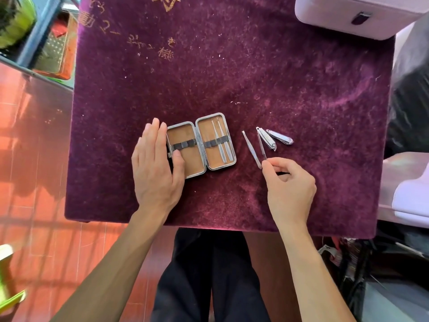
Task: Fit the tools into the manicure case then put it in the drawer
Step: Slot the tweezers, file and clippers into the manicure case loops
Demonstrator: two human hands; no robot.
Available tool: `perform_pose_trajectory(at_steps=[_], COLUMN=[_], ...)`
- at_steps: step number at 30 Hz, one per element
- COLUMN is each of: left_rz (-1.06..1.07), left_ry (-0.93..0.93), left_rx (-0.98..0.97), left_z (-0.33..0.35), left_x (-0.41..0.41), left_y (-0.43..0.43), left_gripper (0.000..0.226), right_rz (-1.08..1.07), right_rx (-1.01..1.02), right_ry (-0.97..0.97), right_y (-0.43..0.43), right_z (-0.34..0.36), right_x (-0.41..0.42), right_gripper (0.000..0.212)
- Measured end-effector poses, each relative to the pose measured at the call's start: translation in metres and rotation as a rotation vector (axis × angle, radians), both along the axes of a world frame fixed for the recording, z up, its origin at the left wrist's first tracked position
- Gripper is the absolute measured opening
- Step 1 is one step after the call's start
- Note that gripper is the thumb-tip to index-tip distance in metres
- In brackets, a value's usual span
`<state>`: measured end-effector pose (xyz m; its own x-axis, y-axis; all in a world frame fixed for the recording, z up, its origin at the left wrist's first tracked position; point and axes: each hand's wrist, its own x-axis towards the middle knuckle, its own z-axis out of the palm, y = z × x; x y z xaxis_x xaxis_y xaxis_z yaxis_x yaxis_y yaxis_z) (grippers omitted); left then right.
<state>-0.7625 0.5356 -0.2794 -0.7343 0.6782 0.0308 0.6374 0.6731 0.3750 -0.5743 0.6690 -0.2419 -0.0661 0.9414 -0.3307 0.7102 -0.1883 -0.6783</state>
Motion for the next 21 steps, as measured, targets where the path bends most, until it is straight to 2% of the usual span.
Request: perform_pose_trajectory(at_steps=[7, 11, 16, 21], left_rz=[0.007, 0.007, 0.009, -0.010], left_ry=[-0.001, -0.015, -0.045, -0.113], left_rx=[0.009, -0.002, -0.005, 0.039], left_z=[0.001, 0.003, 0.006, 0.011], left_x=[0.000, 0.000, -0.001, -0.002], left_y=[0.001, 0.001, 0.001, 0.000], left_gripper=[0.056, 0.056, 0.057, 0.065], right_rz=[-0.017, 0.057, 0.119, 0.065], right_rx=[-0.039, -0.123, -0.260, -0.253], right_ry=[0.166, 0.264, 0.303, 0.317], right_y=[-0.008, -0.020, -0.035, -0.030], right_z=[0.011, 0.020, 0.016, 0.011], right_x=[-0.002, -0.014, -0.022, -0.014], right_gripper=[0.007, 0.007, 0.004, 0.005])
